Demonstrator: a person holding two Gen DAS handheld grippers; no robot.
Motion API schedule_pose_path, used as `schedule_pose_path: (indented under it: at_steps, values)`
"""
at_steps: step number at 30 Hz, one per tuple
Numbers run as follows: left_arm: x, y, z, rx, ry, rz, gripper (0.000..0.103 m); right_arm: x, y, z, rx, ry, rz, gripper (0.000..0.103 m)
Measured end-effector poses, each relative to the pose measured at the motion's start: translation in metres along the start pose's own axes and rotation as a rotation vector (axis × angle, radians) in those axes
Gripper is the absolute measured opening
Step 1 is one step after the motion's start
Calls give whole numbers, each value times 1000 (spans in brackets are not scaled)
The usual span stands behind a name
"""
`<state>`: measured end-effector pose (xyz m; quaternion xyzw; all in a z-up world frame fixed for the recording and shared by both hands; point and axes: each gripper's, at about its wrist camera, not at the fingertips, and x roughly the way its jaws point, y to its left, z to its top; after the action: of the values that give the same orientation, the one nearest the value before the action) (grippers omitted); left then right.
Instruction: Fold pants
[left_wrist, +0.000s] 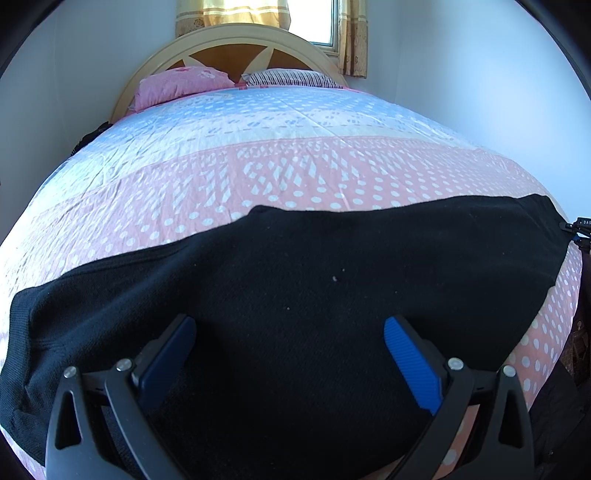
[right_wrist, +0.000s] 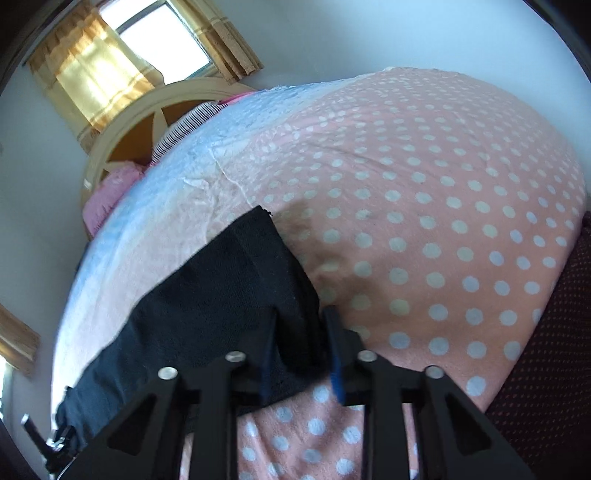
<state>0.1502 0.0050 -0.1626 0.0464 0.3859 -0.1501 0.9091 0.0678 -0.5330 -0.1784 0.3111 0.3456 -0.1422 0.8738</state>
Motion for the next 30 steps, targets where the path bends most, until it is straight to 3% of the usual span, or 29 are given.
schedule_pose_path:
  at_steps: [5, 11, 13, 15, 18, 22, 25, 28, 29, 30]
  values:
    - [-2, 1, 0, -6, -7, -8, 103, -3, -3, 1, 6, -12, 44, 14]
    - [-12, 5, 2, -50, -42, -34, 103, -20, 17, -4, -79, -91, 6, 14]
    - [-20, 9, 6, -117, -65, -77, 103, -34, 46, -8, -189, -148, -30, 14]
    - [-31, 8, 13, -163, -101, -167, 103, -48, 83, -17, -312, -202, -46, 13]
    - [-35, -12, 24, -135, -111, -258, 103, -58, 159, -49, -566, -251, -54, 13]
    - [-24, -46, 37, -86, -82, -359, 103, -30, 231, -109, -841, -211, -54, 14]
    - [-11, -69, 44, -65, -53, -411, 103, 14, 259, -157, -1017, -75, -61, 14]
    - [0, -83, 48, -46, -26, -448, 103, 20, 269, -185, -1162, -119, -157, 18]
    - [3, -85, 50, -46, -19, -461, 103, 16, 269, -185, -1181, -107, -138, 23]
    - [6, -88, 51, -49, -11, -476, 103, 9, 266, -179, -1155, -82, -78, 36]
